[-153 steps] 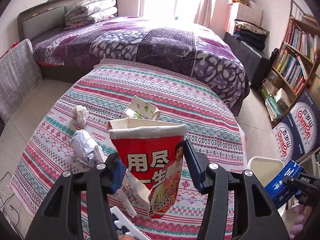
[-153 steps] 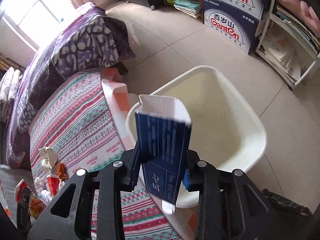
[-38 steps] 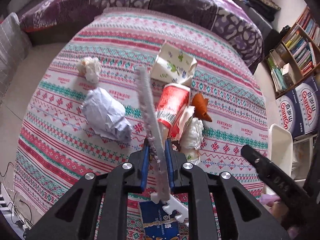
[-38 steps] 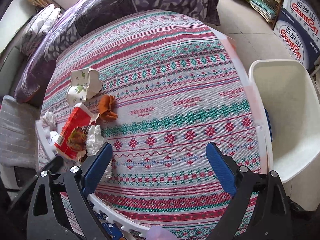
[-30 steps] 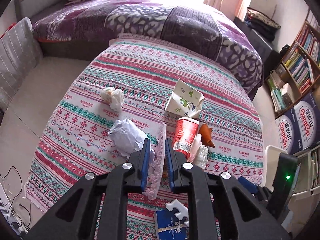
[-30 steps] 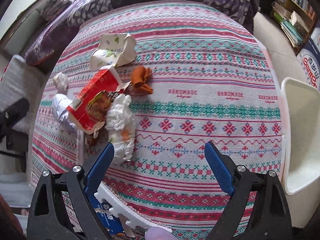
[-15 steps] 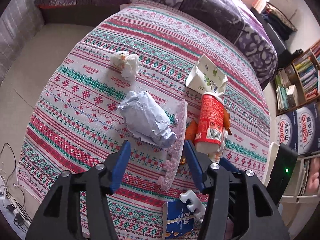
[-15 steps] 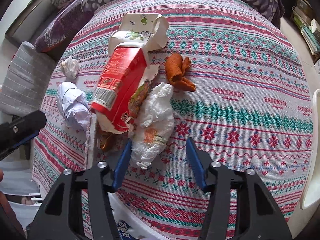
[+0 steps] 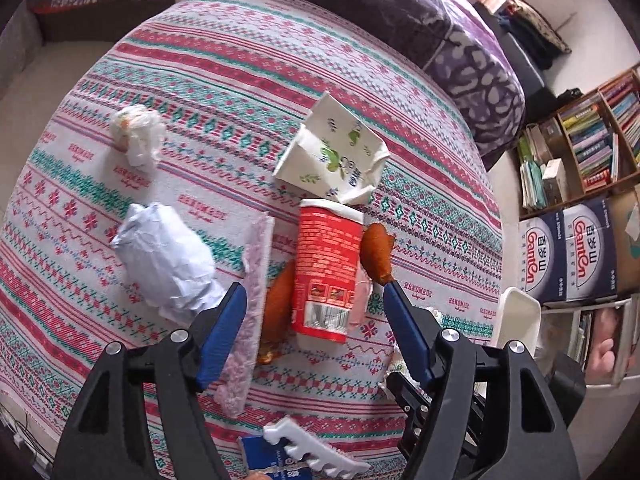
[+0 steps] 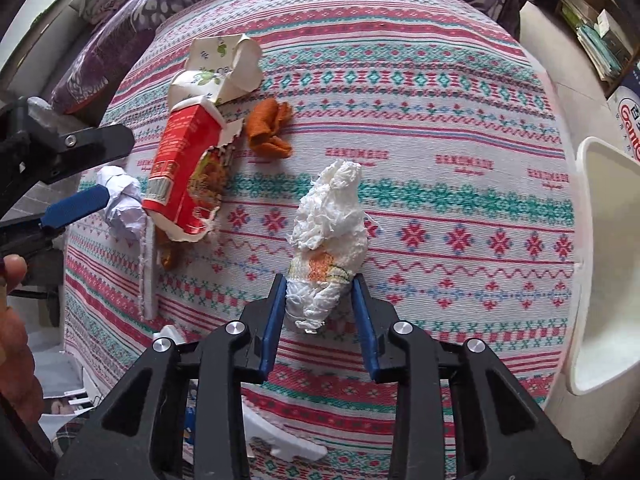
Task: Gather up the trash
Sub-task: 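Grasp the red drink carton with the left gripper while the right grasps the white tissue bundle, then carry the tissue bundle into the white bin and open the right gripper while the left holds the carton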
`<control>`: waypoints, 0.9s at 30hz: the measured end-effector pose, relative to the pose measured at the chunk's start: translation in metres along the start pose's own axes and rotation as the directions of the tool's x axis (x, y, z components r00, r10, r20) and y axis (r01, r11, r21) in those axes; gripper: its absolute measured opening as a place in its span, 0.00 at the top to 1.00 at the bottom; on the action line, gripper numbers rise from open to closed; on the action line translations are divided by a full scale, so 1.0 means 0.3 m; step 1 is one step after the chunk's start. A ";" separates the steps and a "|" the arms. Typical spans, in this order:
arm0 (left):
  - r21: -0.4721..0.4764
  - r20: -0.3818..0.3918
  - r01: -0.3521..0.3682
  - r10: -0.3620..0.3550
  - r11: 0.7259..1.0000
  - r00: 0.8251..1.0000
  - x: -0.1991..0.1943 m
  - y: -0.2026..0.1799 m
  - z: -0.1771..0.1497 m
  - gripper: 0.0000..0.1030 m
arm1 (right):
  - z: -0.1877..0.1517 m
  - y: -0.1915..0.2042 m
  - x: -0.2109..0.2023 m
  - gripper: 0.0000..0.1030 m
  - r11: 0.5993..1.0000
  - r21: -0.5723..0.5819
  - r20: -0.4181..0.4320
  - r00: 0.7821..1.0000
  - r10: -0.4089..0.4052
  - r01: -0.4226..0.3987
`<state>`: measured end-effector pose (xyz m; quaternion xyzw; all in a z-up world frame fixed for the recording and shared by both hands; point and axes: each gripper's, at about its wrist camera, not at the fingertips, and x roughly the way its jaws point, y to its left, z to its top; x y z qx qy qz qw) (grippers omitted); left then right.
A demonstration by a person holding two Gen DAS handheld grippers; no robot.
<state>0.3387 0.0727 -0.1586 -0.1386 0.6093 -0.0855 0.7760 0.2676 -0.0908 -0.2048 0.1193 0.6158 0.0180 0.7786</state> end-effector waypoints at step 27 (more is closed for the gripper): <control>0.073 0.277 -0.040 0.018 0.997 0.961 -0.184 -0.108 -0.016 0.63 | 0.065 -0.033 -0.240 0.67 0.998 0.064 0.298 0.954 -0.007 -0.012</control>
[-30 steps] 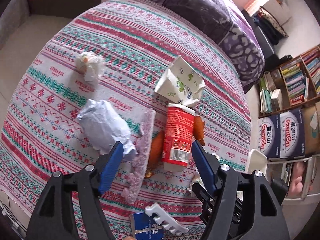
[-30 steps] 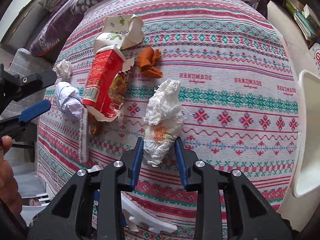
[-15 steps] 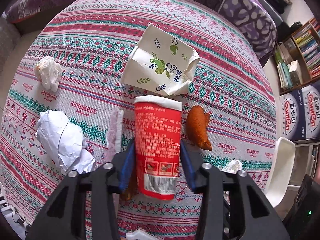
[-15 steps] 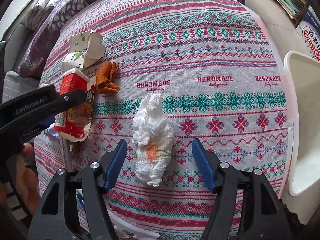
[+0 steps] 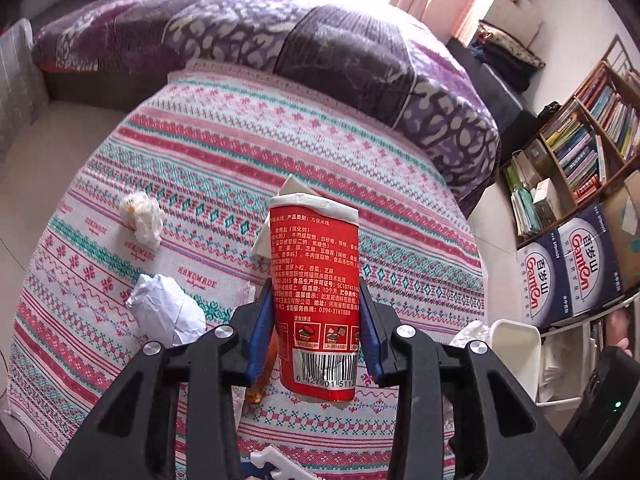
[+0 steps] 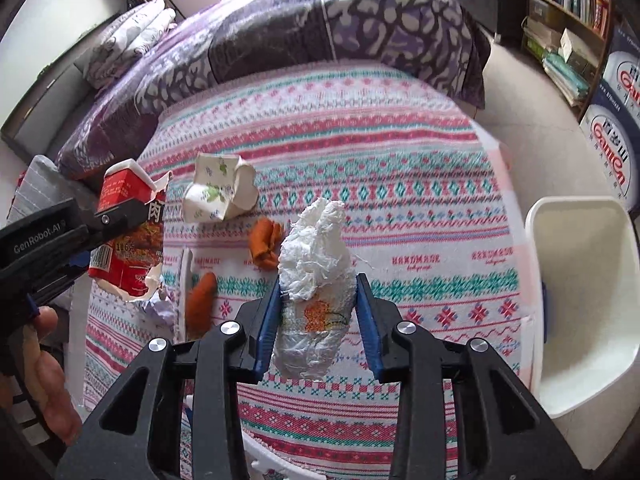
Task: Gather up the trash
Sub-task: 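Carry the tissue bundle into the white bin and open the right gripper while the left holds the carton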
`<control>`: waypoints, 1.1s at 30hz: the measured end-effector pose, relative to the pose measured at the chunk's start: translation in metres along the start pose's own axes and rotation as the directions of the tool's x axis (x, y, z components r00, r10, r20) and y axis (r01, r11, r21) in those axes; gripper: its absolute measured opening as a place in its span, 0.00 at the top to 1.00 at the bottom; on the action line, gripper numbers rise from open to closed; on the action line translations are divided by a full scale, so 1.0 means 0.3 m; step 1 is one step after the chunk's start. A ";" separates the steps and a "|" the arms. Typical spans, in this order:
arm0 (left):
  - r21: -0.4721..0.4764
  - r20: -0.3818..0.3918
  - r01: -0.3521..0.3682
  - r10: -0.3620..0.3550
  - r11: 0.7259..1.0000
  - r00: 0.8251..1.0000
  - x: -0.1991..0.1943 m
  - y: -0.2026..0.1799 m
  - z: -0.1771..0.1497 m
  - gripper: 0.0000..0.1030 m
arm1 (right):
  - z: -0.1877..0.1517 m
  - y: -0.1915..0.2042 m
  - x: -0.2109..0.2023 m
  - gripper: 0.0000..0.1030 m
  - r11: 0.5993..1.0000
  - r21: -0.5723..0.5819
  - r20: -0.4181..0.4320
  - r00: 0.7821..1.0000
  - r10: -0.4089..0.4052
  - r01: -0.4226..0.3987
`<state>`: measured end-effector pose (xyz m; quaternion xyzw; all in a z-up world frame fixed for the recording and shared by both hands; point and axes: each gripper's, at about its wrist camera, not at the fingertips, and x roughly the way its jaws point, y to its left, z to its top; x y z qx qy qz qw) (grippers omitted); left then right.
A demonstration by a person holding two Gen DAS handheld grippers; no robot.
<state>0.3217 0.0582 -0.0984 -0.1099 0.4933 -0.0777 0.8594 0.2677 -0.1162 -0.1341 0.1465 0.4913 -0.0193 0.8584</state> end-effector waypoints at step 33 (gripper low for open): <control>0.205 0.301 -0.109 0.043 0.973 0.953 -0.151 -0.429 -0.170 0.63 | 0.053 -0.464 -0.341 0.66 0.907 0.243 0.263 0.877 -0.402 0.343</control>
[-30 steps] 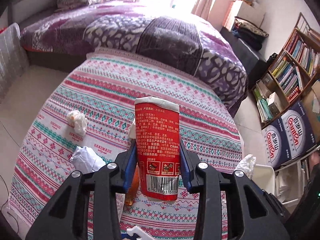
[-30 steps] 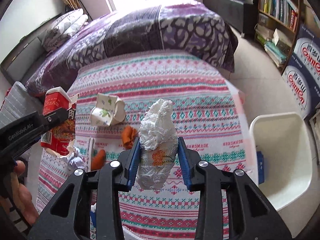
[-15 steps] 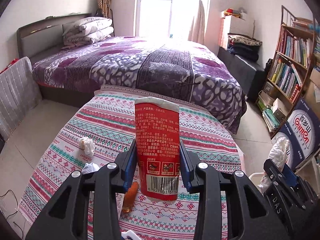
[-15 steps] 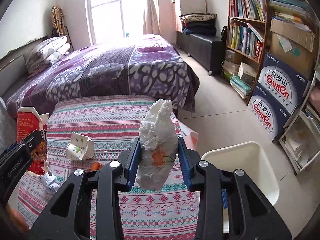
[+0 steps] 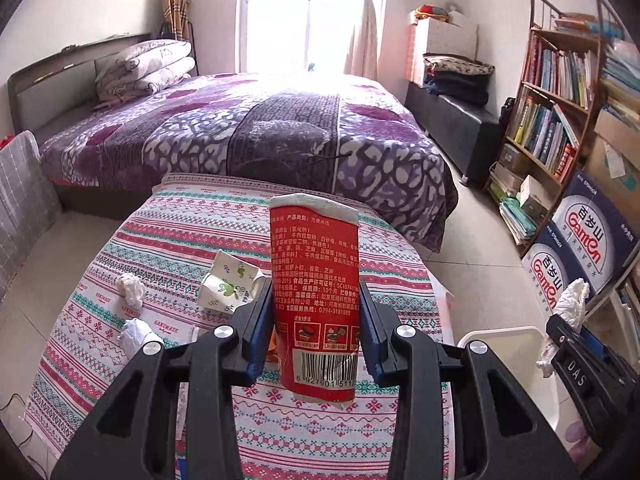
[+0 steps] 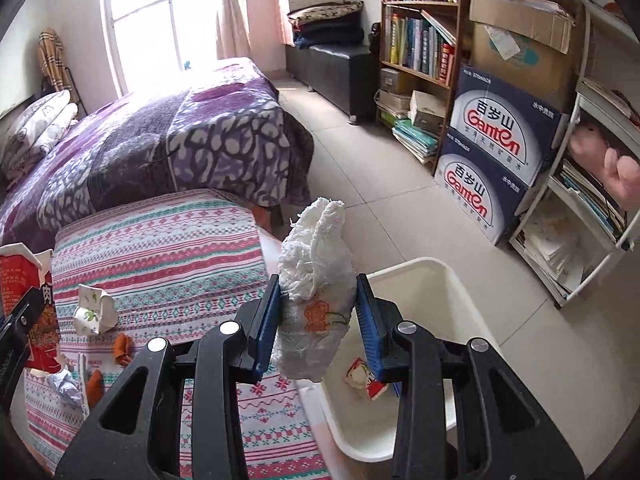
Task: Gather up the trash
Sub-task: 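Carry the tissue bundle into the white bin and open the right gripper while the left holds the carton, then carry the red drink carton over the white bin and open the left gripper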
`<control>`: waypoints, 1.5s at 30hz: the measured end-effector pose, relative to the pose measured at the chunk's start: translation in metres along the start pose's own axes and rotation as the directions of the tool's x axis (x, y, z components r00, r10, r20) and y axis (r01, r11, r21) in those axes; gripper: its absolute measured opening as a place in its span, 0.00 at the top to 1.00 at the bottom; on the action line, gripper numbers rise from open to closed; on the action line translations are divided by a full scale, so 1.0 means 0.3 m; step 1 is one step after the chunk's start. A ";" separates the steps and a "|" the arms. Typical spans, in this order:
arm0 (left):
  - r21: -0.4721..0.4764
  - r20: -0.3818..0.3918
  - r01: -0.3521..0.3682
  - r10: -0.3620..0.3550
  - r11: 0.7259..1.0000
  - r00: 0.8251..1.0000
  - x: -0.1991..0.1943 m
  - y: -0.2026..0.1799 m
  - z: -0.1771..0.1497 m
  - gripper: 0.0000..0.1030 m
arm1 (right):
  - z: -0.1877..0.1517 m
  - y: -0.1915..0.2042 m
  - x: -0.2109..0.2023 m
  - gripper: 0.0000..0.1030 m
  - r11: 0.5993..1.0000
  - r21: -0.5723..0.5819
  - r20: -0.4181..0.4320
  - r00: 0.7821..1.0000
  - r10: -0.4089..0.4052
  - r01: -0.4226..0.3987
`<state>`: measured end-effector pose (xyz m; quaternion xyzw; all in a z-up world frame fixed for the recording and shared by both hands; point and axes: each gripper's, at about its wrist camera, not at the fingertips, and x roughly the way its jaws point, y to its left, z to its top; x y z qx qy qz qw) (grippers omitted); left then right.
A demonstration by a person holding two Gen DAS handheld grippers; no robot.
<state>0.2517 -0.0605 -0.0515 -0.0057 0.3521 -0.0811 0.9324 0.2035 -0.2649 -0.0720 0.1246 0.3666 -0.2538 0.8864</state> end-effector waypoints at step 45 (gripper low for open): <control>0.164 -0.203 0.348 -0.314 0.923 0.928 0.056 -0.590 -0.172 0.33 | 0.063 -0.591 -0.037 0.09 0.929 0.303 0.009 0.974 -0.227 0.214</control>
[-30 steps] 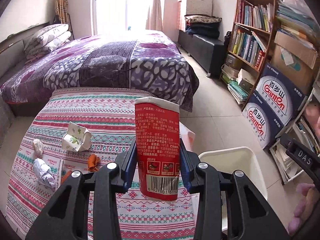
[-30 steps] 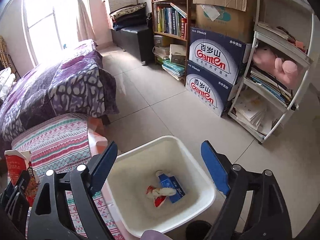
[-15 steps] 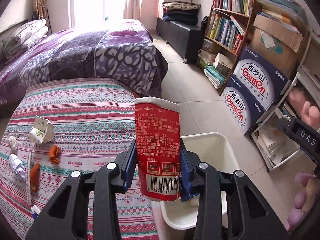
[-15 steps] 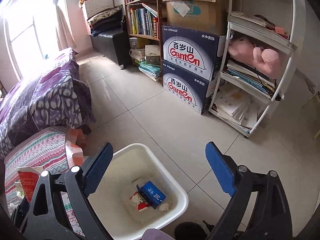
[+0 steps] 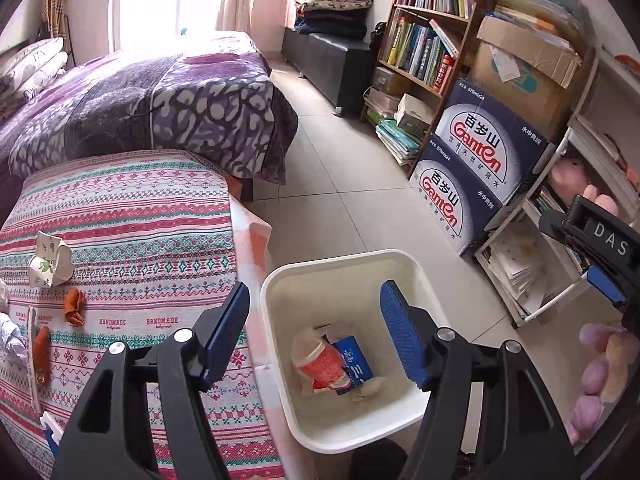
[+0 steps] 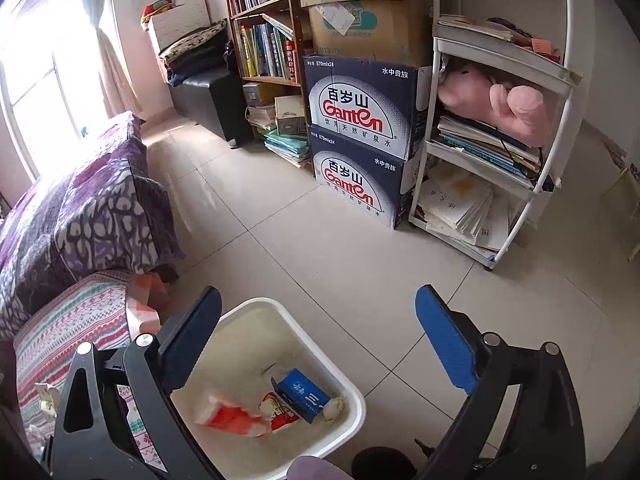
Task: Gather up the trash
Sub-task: 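Carry the red drink carton over the white bin and open the left gripper, then grasp the crumpled white plastic bag with the left gripper while the right grasps the white foam piece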
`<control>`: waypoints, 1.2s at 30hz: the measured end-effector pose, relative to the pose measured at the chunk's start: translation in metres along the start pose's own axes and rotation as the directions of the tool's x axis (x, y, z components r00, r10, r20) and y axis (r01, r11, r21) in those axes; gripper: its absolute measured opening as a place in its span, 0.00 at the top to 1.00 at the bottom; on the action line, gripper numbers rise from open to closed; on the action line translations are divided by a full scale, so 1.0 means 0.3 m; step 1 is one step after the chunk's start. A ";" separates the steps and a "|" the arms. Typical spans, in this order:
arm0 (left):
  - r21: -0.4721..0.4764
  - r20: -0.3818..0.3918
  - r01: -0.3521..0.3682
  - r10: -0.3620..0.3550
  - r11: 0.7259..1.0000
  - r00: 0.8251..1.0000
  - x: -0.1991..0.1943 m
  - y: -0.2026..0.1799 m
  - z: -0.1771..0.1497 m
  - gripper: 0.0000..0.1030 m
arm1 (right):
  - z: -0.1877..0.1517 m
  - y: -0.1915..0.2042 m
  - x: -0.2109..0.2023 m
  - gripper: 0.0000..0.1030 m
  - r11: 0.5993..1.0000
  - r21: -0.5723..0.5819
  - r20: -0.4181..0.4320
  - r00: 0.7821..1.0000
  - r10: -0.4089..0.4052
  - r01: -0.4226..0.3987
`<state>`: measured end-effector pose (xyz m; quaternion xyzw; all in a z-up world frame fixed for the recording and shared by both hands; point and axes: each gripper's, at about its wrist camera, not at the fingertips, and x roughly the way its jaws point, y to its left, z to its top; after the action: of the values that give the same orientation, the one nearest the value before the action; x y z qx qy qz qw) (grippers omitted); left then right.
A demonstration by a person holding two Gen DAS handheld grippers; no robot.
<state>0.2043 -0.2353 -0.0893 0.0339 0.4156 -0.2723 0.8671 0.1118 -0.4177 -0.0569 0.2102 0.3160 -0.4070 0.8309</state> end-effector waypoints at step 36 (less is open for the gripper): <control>-0.587 -0.395 -0.530 0.355 0.612 0.847 -0.091 1.238 -0.219 0.26 | -0.547 0.736 -0.138 0.07 0.666 -0.670 -0.240 0.944 0.226 -0.330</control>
<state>0.3302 0.1109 -0.1742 -0.1492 0.5648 0.1286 0.8013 0.2128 -0.1675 -0.1247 -0.0479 0.4663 -0.1093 0.8765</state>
